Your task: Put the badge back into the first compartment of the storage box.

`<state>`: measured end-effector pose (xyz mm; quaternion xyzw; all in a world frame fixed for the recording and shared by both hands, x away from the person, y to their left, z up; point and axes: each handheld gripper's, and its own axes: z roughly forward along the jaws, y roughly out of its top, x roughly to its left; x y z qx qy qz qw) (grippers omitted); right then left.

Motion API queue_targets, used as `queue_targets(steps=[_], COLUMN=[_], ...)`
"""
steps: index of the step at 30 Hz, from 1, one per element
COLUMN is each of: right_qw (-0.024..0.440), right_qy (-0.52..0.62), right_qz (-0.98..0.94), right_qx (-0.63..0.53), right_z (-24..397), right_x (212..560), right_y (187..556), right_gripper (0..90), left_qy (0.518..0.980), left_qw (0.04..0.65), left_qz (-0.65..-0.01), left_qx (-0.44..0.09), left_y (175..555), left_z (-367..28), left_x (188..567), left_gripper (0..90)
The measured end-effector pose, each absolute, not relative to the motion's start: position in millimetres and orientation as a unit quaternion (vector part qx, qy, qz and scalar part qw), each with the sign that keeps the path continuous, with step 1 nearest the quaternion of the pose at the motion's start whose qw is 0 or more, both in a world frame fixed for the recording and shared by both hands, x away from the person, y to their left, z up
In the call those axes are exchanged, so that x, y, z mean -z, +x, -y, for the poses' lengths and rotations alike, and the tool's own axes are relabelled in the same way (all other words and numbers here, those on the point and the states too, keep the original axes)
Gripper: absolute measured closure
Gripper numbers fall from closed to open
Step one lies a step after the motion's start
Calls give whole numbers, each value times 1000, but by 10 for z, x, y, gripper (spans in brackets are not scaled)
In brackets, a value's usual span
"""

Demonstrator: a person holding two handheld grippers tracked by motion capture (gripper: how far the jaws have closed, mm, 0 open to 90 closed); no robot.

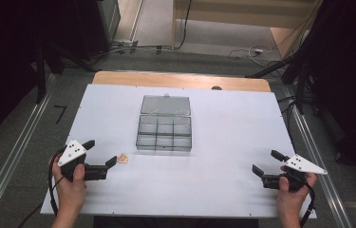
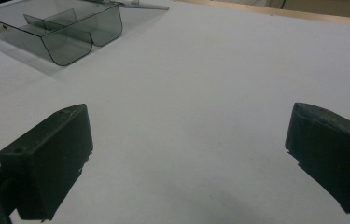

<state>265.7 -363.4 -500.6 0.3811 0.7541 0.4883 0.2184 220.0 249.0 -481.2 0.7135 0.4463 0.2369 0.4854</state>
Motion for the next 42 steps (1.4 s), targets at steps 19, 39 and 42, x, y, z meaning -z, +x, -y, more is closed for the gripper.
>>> queue_targets(steps=[19, 39, 42], right_qw=[242, 227, 226], right_qy=[393, 390, 390], right_qz=[-747, -757, -758], right_qx=[-478, -473, -472], right_z=[3627, 3609, 3603], right_x=[4999, 5010, 5013], right_y=[2635, 2673, 2679], right_gripper=[0, 0, 0], left_qy=[725, 756, 767], left_qw=[491, 462, 451], left_qz=[-432, -439, -441], left_qx=[-215, -152, -117], left_y=[2561, 2812, 2837], left_z=[-2360, -2282, -2303], left_x=[4432, 4604, 4652], left_gripper=[0, 27, 33])
